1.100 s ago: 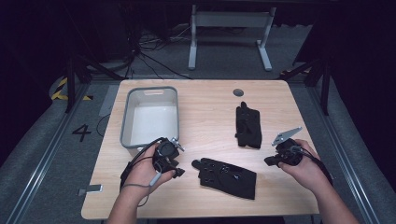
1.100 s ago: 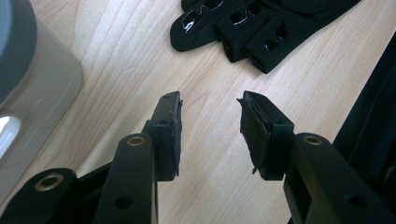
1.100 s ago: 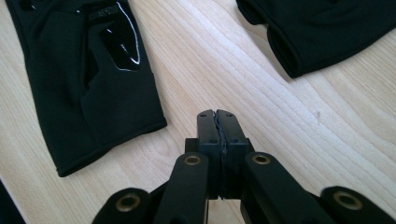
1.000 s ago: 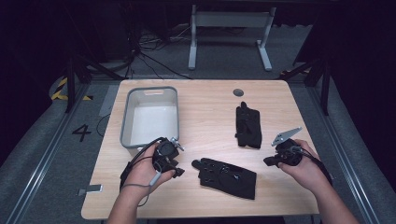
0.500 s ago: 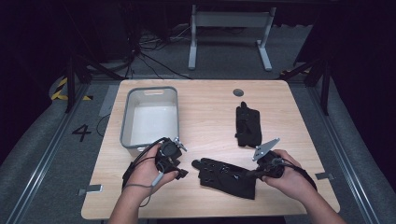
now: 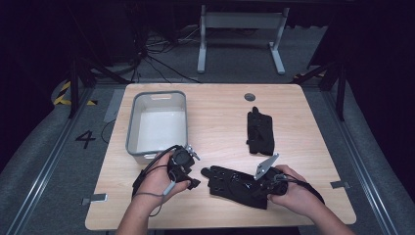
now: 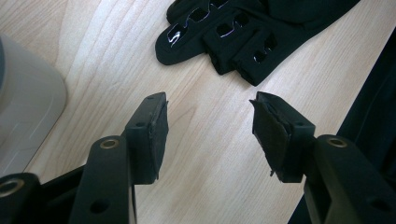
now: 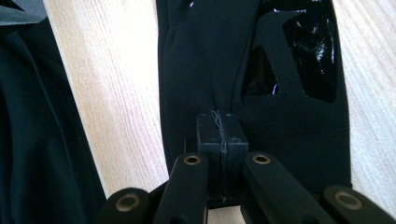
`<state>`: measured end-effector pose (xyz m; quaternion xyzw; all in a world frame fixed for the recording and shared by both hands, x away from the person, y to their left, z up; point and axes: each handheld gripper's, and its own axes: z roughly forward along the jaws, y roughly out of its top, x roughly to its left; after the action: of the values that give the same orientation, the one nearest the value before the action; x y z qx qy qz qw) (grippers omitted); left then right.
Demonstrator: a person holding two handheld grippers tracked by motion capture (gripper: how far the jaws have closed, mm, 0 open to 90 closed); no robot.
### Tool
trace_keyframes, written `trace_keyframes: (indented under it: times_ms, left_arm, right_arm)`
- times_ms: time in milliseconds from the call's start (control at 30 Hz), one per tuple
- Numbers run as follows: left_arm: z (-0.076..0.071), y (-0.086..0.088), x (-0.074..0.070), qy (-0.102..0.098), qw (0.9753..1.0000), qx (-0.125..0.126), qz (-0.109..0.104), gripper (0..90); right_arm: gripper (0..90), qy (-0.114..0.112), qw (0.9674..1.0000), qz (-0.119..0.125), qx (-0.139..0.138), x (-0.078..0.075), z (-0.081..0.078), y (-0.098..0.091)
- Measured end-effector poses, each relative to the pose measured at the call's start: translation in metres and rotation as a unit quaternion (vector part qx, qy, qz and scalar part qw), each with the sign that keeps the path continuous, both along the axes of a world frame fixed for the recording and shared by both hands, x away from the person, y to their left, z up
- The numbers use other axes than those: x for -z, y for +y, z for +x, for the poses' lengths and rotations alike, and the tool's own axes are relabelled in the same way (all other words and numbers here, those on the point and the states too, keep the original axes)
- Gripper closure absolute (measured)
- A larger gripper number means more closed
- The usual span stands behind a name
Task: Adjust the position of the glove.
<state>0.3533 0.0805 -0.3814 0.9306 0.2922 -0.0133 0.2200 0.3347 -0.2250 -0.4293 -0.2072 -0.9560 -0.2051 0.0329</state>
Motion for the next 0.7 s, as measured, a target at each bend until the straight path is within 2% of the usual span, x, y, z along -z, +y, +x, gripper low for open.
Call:
trace_keyframes:
  times_ms: [200,300,400,600,700]
  left_arm:
    - [0.000,0.001,0.001,0.001,1.0000,-0.003,-0.004,45.8]
    - [0.000,0.001,0.001,0.001,1.0000,-0.003,-0.004,45.7]
    - [0.000,0.000,0.001,0.001,1.0000,0.000,-0.003,45.4]
    - [0.001,-0.001,0.002,0.003,1.0000,0.000,-0.004,45.1]
    - [0.001,-0.002,0.002,0.002,1.0000,0.001,-0.005,44.8]
  right_arm:
    - [89.9,0.012,0.9999,0.005,0.009,0.001,0.003,-0.004]
    - [89.9,0.009,0.9999,-0.001,0.012,0.001,0.005,-0.007]
    - [89.8,0.003,0.9996,-0.015,0.026,0.001,0.009,-0.014]
    - [89.9,0.007,0.9987,-0.013,0.048,0.002,0.015,-0.026]
    - [89.8,0.002,0.9981,-0.017,0.059,0.001,0.019,-0.033]
